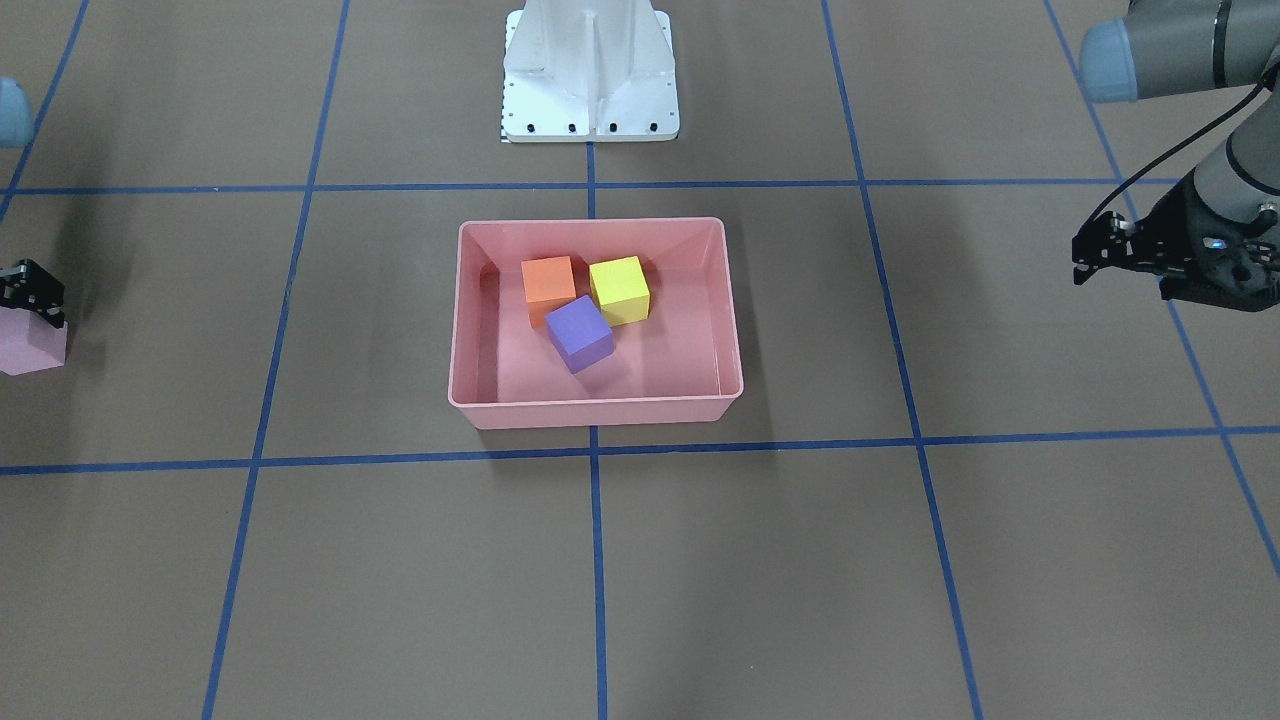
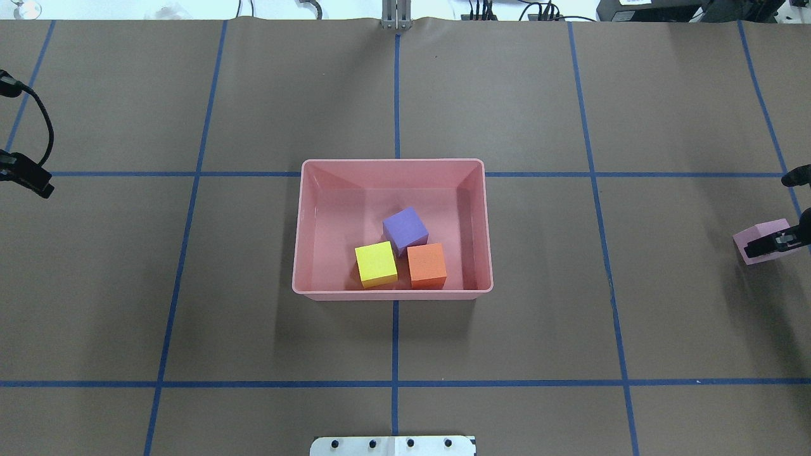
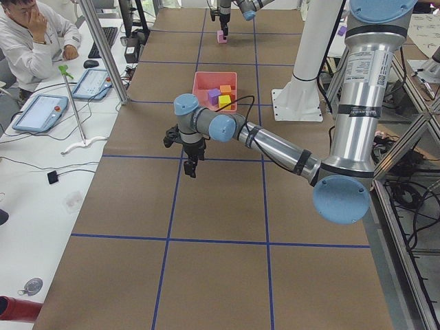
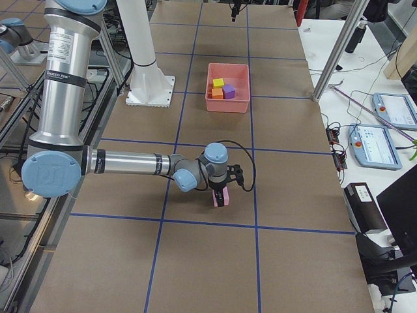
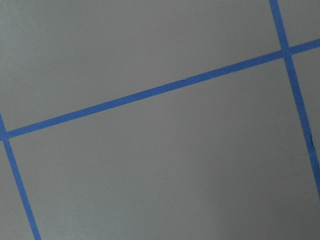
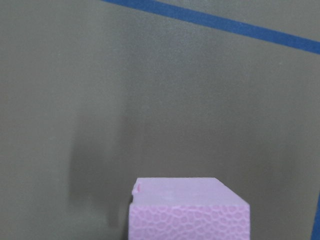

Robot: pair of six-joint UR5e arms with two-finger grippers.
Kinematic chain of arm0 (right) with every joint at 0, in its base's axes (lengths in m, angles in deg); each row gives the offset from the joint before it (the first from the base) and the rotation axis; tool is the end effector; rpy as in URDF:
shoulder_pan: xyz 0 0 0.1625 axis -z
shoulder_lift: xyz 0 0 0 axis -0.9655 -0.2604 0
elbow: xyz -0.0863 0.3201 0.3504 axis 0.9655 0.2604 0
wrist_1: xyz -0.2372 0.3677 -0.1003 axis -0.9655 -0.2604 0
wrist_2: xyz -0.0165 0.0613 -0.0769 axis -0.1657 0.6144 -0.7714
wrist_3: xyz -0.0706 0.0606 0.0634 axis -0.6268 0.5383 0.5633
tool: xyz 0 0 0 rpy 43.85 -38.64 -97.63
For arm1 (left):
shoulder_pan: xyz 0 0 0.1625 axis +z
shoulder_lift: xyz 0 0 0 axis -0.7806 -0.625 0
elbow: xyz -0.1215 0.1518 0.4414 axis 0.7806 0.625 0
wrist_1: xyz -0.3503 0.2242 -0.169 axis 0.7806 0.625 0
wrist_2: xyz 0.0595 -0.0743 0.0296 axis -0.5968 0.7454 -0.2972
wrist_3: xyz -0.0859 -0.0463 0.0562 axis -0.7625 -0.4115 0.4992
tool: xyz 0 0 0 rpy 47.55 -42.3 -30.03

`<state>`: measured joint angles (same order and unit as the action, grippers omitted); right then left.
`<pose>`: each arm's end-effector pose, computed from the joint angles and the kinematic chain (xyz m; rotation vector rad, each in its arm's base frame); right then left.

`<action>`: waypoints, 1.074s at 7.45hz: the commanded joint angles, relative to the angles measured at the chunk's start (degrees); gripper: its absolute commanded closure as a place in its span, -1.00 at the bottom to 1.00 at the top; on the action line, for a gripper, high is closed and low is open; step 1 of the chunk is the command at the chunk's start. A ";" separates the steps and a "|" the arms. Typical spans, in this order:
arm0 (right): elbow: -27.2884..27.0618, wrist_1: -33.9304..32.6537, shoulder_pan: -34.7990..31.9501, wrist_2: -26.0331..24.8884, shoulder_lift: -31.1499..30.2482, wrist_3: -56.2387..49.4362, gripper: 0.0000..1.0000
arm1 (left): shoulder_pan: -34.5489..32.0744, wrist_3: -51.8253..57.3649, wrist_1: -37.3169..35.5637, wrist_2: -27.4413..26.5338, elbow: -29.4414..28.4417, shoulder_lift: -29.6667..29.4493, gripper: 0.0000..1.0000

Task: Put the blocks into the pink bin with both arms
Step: 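Lower the right gripper onto the pink cube and grasp it, then carry the pink cube with the right gripper into the pink bin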

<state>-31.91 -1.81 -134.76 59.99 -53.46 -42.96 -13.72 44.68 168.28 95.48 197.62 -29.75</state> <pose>-0.1741 -0.4453 0.7366 0.1397 -0.7064 -0.1839 0.1787 -0.5392 0.5208 0.0757 0.7090 0.2797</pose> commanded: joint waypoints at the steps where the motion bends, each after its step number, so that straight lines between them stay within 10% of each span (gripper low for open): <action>1: 0.10 -0.07 0.18 0.07 0.64 0.30 0.64 | 0.00 0.00 0.09 0.00 -0.07 0.00 -1.00; 8: -7.27 -0.16 3.85 8.51 17.93 29.15 0.79 | 0.00 0.00 0.70 0.00 -0.60 0.00 -1.00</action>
<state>-36.73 -2.04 -133.22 67.86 -39.19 -22.61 -13.72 44.68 168.98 95.48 196.98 -29.75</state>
